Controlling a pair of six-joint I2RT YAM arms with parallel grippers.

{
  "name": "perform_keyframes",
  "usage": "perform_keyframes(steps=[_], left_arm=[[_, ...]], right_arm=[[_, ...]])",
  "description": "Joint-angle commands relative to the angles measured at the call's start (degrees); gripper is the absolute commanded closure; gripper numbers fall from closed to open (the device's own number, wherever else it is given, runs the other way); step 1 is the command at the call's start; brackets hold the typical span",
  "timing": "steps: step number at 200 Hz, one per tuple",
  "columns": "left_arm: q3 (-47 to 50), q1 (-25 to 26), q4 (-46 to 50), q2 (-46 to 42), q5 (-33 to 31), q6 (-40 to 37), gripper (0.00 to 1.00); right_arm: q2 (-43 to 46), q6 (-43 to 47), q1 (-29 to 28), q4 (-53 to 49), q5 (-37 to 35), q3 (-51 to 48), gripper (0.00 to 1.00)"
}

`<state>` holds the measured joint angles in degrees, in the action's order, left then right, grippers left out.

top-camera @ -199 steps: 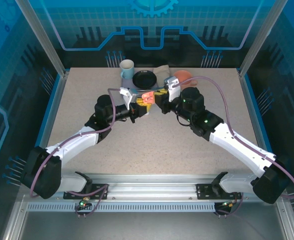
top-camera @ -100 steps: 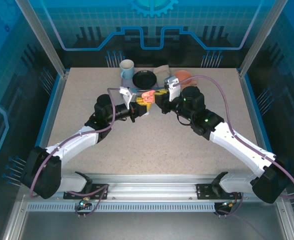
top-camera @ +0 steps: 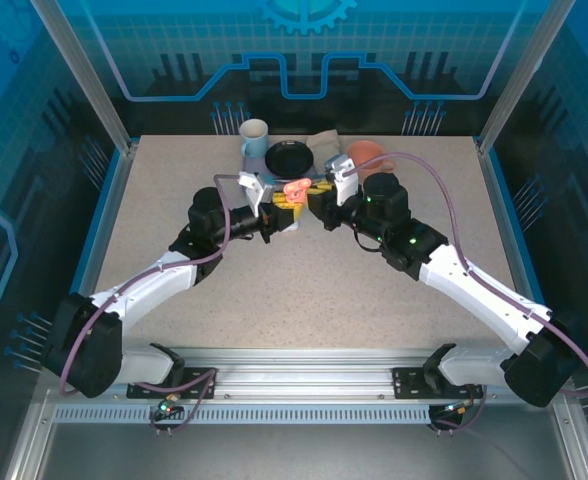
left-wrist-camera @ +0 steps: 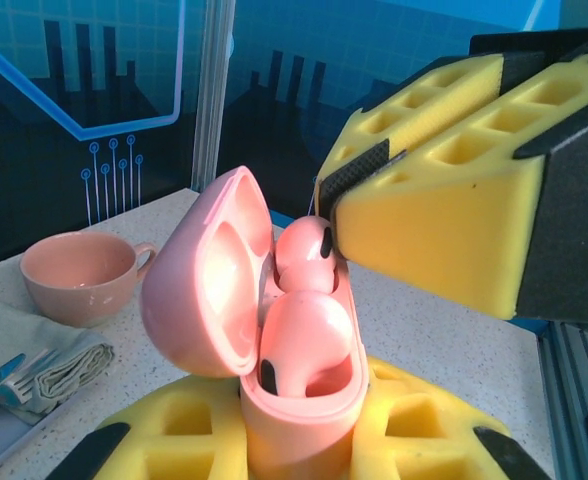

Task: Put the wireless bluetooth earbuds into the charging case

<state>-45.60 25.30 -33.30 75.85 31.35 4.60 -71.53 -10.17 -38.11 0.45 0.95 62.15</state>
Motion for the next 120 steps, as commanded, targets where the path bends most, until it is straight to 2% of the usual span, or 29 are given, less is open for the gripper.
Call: perform_keyframes(steps=[1,27,68,89,120], left_arm=[[-2.03,0.10,-2.10,0.61,0.20,1.09,1.00],[-1.84,0.08,-2.44,0.92,0.33,1.22,1.00],[0.92,0.10,-4.92,1.22,0.75,0.28,1.00],[1.18,0.07,-4.86,1.65,2.13,0.04,1.00],[-0.58,0.10,-2.20,2.86,5.72,-0.14,1.00]], right_arm=[[-0.27,0.82,-0.20,-0.68,0.86,0.33,0.78],[0.63,-2.38,1.11,-0.93,-0.85,1.23,0.69],[2.52,-11.18,6.19,-6.34,2.00,5.75,0.40],[-0.69,-14.48,10.76,-10.64,9.47,10.03,0.27],[-8.46,-17.84,15.13,-14.68,22.63,16.53,0.21]])
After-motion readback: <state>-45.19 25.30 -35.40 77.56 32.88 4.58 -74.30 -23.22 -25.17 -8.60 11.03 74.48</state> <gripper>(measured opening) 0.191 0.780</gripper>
